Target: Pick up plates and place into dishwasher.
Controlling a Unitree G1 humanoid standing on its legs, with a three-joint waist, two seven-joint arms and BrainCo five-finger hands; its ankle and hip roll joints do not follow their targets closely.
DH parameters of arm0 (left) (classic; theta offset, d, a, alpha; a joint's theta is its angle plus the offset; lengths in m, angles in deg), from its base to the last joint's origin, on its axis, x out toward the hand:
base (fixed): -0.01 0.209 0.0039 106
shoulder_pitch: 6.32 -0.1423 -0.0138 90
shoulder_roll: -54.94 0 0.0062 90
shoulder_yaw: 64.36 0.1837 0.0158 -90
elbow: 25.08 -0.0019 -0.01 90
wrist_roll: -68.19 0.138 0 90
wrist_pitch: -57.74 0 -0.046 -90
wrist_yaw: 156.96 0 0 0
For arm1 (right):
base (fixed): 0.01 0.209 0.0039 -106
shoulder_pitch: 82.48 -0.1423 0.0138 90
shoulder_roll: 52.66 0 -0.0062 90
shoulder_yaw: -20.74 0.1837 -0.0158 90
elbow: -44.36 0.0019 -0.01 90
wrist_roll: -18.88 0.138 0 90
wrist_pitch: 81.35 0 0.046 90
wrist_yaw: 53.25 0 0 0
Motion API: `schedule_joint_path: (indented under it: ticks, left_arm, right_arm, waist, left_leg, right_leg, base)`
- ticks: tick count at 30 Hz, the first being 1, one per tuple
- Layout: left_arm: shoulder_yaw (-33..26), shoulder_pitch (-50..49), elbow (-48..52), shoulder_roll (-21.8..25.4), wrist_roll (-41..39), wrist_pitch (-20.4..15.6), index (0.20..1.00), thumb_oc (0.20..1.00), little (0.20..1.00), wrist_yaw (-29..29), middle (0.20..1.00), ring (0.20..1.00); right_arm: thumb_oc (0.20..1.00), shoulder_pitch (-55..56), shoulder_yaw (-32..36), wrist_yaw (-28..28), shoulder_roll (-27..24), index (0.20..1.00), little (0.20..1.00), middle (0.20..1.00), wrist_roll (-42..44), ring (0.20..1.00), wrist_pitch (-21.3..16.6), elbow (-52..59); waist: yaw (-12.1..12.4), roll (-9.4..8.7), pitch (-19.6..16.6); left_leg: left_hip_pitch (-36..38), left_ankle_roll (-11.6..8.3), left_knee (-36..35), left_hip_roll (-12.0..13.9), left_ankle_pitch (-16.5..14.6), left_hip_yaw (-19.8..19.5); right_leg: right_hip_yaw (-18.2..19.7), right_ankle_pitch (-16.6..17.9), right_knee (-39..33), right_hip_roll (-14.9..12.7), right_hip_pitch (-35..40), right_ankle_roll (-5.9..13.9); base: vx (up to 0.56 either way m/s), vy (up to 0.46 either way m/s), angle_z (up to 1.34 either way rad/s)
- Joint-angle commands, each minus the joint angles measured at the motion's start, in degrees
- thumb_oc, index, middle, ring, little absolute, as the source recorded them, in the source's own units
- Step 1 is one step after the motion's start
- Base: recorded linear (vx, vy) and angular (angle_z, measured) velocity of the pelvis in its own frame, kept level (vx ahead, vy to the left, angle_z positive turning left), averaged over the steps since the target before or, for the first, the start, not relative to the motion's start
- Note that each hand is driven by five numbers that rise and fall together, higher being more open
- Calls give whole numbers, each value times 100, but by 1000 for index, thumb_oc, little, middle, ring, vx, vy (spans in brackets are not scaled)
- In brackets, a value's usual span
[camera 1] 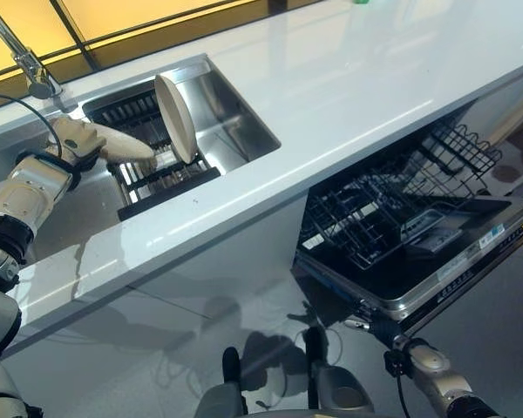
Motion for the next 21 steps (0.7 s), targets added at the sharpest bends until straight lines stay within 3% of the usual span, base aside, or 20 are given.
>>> schedule_joint_path:
  ticks: [1,4,11,21]
  left_arm:
    - [-545,139,-491,18,59,376,200,200,200,627,200,200]
    - [-625,33,-819,-84,-9,391,200,200,200,965,200,200]
    - [-659,-139,-1136,-244,-280,233,200,200,200,1147,200,200]
    - [-757,-231,-785,-141,-850,-109,200,200,200,1775,200,200]
  right_arm:
    - [1000,-89,167,-84,-12,1000,1000,1000,295,1000,-229,118]
    - [1000,-109,274,-138,-82,1000,1000,1000,457,1000,-272,210]
    - [1000,-74,478,-174,-167,1000,1000,1000,569,1000,-335,286]
    - [1000,103,512,36,-163,1000,1000,1000,423,1000,-410,425]
  waist:
    - [-53,-33,-23]
    - [-114,-38,-17]
    - [-237,-56,-38]
    - [-253,-6,-111]
  left_leg:
    - [-252,563,64,-714,-379,257]
    - [-245,547,57,-697,-368,276]
    - [-258,538,71,-671,-367,358]
    - [-151,547,115,-703,-399,345]
  right_leg:
    - [-67,-395,53,83,-50,338]
    - [-9,-394,52,111,-52,327]
    - [70,-388,61,116,-101,331]
    - [39,-429,96,57,16,347]
  base:
    - [0,0,0]
    - [-13,43,-1]
    - [-4,40,-1]
    - [22,3,-3]
